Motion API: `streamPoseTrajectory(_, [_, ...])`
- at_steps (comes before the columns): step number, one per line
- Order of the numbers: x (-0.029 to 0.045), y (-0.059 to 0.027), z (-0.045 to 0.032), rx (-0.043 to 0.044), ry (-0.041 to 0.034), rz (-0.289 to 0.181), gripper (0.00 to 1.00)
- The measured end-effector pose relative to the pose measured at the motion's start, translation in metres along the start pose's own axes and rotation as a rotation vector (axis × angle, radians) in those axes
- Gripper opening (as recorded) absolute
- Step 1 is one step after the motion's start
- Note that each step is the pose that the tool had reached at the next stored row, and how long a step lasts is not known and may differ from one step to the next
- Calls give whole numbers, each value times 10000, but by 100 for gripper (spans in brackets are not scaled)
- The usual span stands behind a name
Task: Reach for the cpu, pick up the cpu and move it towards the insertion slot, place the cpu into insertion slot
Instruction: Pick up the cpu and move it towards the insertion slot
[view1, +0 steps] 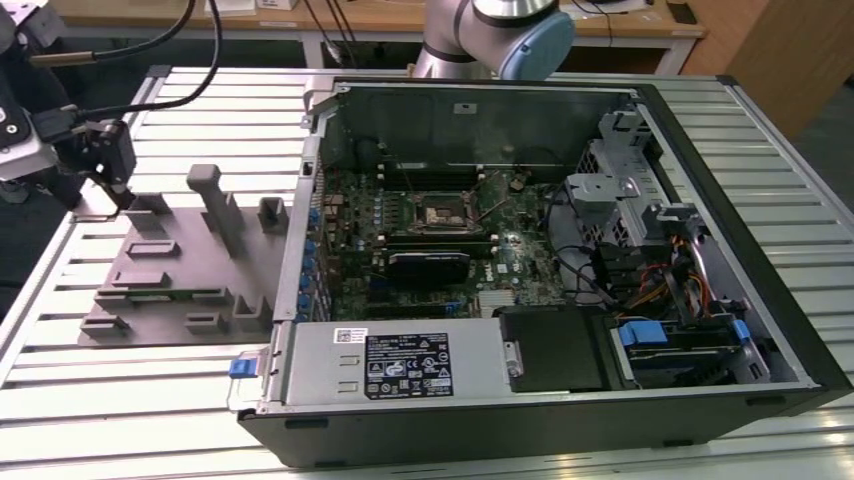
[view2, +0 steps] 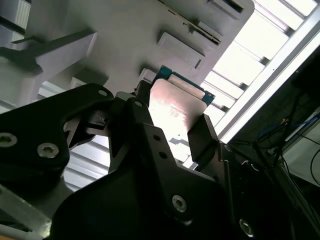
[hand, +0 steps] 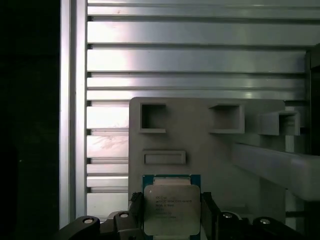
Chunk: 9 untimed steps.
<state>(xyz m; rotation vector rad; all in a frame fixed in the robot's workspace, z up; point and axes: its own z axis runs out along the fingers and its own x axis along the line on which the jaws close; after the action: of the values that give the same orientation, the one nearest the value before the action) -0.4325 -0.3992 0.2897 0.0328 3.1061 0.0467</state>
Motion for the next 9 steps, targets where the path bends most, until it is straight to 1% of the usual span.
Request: streamPoseTrajectory(9, [-10, 10, -273, -1, -36, -1, 54])
